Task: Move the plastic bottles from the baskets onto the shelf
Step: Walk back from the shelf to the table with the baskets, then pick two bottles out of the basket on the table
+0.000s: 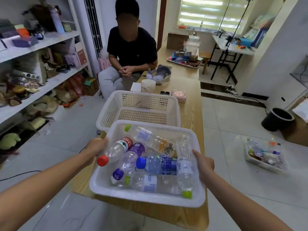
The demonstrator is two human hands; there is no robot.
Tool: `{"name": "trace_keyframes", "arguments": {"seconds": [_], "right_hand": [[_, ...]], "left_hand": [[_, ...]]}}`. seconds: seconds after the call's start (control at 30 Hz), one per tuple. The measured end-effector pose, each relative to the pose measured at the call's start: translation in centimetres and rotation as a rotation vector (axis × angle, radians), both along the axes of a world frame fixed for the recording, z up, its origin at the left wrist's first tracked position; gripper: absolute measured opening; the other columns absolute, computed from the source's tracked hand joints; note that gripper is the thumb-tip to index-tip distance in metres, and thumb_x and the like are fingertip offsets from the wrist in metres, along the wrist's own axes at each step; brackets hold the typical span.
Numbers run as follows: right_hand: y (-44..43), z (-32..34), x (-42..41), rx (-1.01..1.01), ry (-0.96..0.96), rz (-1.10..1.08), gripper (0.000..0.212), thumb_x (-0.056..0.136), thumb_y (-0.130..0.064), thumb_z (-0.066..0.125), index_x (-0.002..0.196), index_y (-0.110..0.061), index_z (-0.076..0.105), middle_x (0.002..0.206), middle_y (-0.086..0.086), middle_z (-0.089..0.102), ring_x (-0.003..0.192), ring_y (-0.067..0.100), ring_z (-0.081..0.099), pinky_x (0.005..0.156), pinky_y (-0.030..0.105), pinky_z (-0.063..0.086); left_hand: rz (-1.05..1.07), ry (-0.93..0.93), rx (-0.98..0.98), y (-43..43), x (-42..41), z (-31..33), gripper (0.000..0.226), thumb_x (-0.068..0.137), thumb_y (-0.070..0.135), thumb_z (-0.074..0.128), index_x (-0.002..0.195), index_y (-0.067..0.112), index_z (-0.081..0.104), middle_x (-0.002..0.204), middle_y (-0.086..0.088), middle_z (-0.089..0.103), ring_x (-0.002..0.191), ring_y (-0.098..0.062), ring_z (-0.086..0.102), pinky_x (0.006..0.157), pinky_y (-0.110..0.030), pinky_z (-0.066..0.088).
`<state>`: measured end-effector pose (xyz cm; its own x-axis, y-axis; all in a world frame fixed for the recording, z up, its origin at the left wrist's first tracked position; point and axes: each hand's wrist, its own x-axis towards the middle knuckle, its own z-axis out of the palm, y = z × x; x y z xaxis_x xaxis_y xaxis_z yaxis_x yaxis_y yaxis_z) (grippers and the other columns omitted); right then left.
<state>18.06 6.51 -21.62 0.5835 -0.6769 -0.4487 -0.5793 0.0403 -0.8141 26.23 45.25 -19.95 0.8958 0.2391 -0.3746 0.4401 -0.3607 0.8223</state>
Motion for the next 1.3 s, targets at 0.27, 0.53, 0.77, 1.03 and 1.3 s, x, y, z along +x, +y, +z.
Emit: {"name": "trace_keyframes", "arguments": {"seconds": [0.27,0.53,0.77,1.03,1.3], "right_hand": [[-0.1,-2.7,7.2,-0.024,0.09,0.1,0.044,0.09,-0.047,0.054,0.095,-0.005,0.068,0.084,0.011,0.067,0.083,0.031,0.066,0.084,0.046,0.056],[1.0,-0.7,8.4,-0.683,0.335,0.37,0.051,0.092,-0.038,0.057,0.125,0.0,0.052,0.126,0.019,0.054,0.114,0.035,0.053,0.092,0.042,0.047],[12.5,-0.9,6.9,-1.059,-0.168,1.129,0.053,0.088,-0.01,0.055,0.138,-0.021,0.043,0.137,-0.001,0.043,0.126,0.016,0.04,0.11,0.031,0.032],[20.0,-3.7,7.4,-1.13,0.123,1.258,0.093,0.084,-0.036,0.068,0.151,-0.024,0.005,0.159,0.007,0.011,0.148,0.029,0.006,0.117,0.048,-0.011],[20.2,-2.9,10.7,-1.13,0.148,1.313,0.095,0.076,-0.057,0.069,0.149,-0.023,0.019,0.158,0.005,0.023,0.145,0.029,0.022,0.12,0.052,-0.001]], "left_hand": [[-0.087,0.177,-0.207,-1.1,7.2,-0.5,0.038,0.097,0.042,0.049,0.115,0.011,0.06,0.106,-0.013,0.065,0.087,-0.023,0.06,0.075,-0.032,0.046],[-0.792,-0.125,0.783,1.3,9.6,0.4,0.061,0.085,0.026,0.063,0.143,0.029,0.042,0.137,-0.001,0.042,0.121,-0.021,0.047,0.095,-0.034,0.044],[-1.042,-0.325,0.828,2.2,8.8,-2.8,0.074,0.084,0.041,0.065,0.148,0.039,0.027,0.133,0.001,0.043,0.109,-0.015,0.042,0.093,-0.029,0.04],[-0.898,-0.289,0.747,1.3,8.0,-4.7,0.104,0.066,0.059,0.077,0.151,0.038,0.02,0.134,0.003,0.037,0.118,-0.017,0.031,0.092,-0.03,0.036],[-0.713,-0.351,0.563,0.5,8.8,-4.8,0.09,0.059,0.05,0.086,0.138,0.038,0.045,0.126,0.007,0.043,0.108,-0.015,0.031,0.089,-0.029,0.03]]}}
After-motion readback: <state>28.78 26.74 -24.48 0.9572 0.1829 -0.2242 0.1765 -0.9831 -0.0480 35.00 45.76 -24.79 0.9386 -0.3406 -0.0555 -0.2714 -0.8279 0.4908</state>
